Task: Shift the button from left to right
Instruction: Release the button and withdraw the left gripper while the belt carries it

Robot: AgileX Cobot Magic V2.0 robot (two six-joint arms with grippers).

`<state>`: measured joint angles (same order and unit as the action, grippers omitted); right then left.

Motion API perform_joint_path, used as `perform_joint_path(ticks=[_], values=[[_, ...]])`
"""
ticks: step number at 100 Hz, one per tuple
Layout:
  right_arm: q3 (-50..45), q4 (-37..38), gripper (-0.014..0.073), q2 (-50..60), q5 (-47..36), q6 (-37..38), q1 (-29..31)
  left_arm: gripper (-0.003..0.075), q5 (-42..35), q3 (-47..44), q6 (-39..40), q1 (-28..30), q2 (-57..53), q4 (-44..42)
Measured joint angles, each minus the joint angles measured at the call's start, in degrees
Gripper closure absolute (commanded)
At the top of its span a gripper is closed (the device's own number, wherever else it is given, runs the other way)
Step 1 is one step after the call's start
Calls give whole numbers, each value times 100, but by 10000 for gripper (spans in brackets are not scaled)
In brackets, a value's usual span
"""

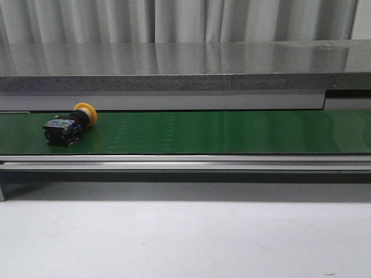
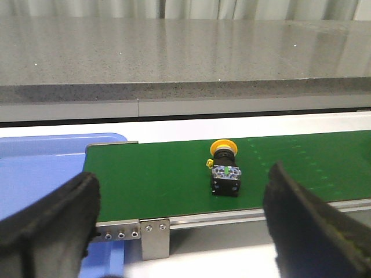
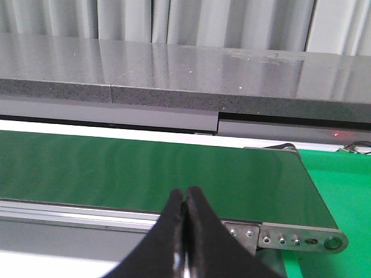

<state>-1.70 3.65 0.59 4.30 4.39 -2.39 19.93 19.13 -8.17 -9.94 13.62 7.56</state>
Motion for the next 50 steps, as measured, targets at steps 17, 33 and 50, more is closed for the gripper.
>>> perform_joint_path(ticks=[17,33,50], values=[[0,0,661,0,0,0,0,673,0,0,0,0,0,-10],[0,0,661,0,0,0,0,715,0,0,0,0,0,-10],[0,0,661,0,0,0,0,715,0,0,0,0,0,-10]])
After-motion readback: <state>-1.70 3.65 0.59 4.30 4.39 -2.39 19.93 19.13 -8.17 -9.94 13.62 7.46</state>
